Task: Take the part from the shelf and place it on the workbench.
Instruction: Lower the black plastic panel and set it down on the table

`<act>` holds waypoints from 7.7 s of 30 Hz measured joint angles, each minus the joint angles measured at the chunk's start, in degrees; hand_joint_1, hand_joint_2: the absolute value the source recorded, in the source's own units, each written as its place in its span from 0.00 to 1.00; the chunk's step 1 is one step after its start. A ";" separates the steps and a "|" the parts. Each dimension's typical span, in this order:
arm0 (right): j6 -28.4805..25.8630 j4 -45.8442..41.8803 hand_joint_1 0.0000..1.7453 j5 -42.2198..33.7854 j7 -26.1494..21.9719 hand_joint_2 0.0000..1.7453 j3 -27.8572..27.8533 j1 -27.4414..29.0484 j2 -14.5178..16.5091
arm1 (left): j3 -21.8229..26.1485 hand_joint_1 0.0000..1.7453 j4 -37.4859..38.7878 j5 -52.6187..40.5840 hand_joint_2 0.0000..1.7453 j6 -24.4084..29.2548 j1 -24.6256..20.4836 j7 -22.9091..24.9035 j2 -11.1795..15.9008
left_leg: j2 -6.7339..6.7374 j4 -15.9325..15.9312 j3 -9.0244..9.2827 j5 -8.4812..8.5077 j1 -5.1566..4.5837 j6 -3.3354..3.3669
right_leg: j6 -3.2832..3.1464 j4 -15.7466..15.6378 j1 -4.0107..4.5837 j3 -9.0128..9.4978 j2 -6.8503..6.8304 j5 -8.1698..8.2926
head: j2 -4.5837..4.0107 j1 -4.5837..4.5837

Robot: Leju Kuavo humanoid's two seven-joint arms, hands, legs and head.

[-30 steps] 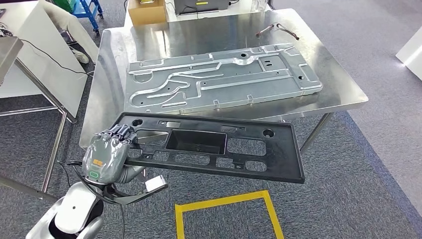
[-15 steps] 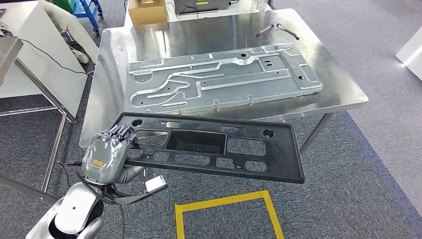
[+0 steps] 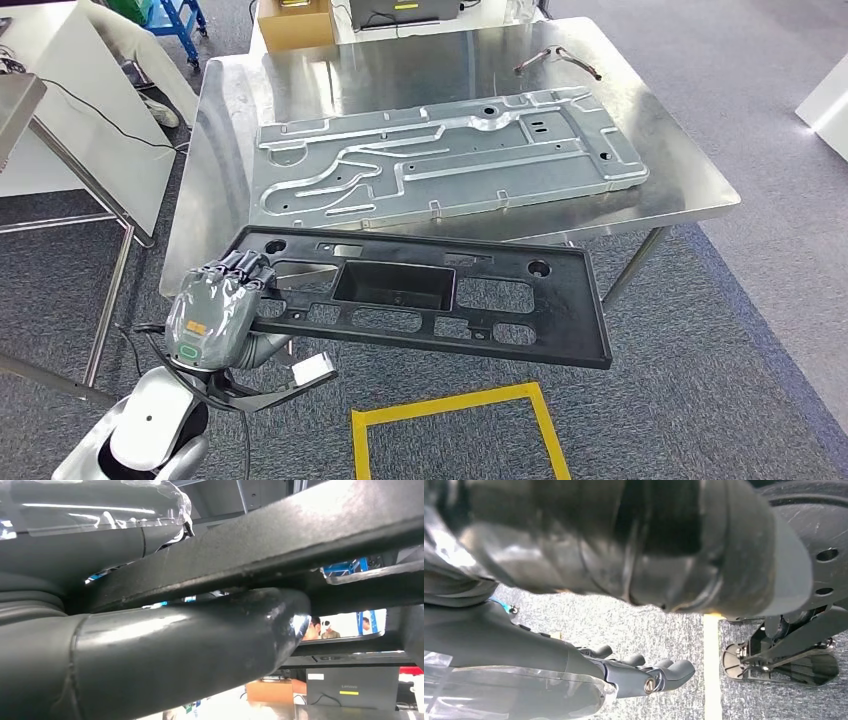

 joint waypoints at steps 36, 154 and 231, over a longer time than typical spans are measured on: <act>-1.28 0.35 0.00 0.66 -0.28 0.00 -0.02 -0.11 0.11 | -0.21 1.00 -0.28 -0.99 0.00 -0.22 0.23 -0.09 -0.52 | -0.48 16.17 -7.82 -7.18 0.72 -1.31 | -1.20 0.12 -0.36 2.68 0.38 -2.79 | 0.01 -0.01; -1.29 1.22 0.00 -2.22 3.10 0.00 -0.01 -0.97 -0.67 | -2.97 0.00 6.28 12.87 0.00 -24.16 4.05 9.38 -4.31 | -1.82 -0.13 -2.27 2.78 -1.15 2.08 | 1.60 -1.21 -0.50 3.39 0.47 -1.92 | 0.00 0.03; -0.22 -1.15 0.00 -2.13 1.26 0.00 0.00 -0.91 0.92 | 4.94 0.00 1.19 1.71 0.00 -7.33 8.70 4.89 -13.35 | -1.30 0.48 -0.85 0.42 -0.01 0.77 | 2.39 -1.60 -1.08 2.93 -0.87 -1.38 | 0.00 0.03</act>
